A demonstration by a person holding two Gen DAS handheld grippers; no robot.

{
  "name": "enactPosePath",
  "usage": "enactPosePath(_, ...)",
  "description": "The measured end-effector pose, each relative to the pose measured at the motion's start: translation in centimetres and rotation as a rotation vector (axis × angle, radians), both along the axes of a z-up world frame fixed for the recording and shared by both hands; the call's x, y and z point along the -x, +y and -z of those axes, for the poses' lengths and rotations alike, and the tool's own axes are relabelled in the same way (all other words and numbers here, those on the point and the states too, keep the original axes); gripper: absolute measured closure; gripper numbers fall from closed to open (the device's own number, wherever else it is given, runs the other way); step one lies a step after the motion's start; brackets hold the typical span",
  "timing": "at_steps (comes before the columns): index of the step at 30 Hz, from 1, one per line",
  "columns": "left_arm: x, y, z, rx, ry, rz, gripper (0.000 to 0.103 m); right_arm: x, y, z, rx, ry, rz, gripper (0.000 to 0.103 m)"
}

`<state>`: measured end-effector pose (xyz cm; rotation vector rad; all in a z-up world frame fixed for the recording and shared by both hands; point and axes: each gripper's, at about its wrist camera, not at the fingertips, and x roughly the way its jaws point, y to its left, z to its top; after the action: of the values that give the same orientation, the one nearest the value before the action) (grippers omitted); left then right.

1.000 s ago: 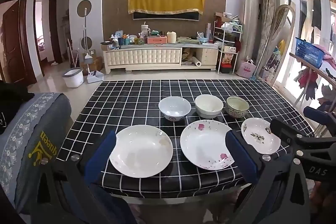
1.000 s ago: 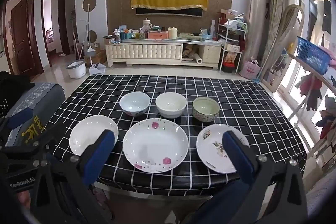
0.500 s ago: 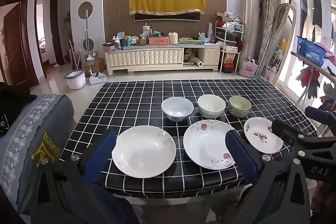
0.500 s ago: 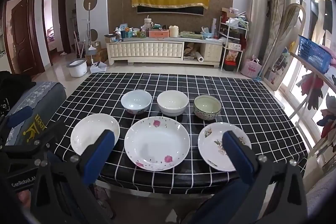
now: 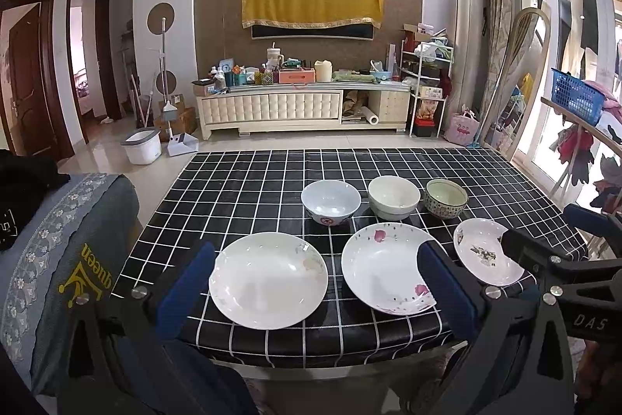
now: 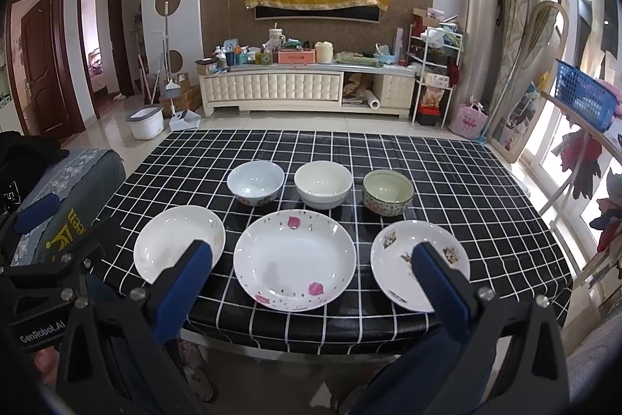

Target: Organize plates and bowls

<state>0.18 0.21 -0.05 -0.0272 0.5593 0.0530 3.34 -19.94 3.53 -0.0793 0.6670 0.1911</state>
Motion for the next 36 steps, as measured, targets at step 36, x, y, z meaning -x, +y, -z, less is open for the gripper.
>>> enactPosePath(36, 0.14, -0.17, 0.93, -0.006, 0.011, -0.014, 0.000, 0.16, -0.19, 0.19, -0.004, 0.032, 0.001, 0.000)
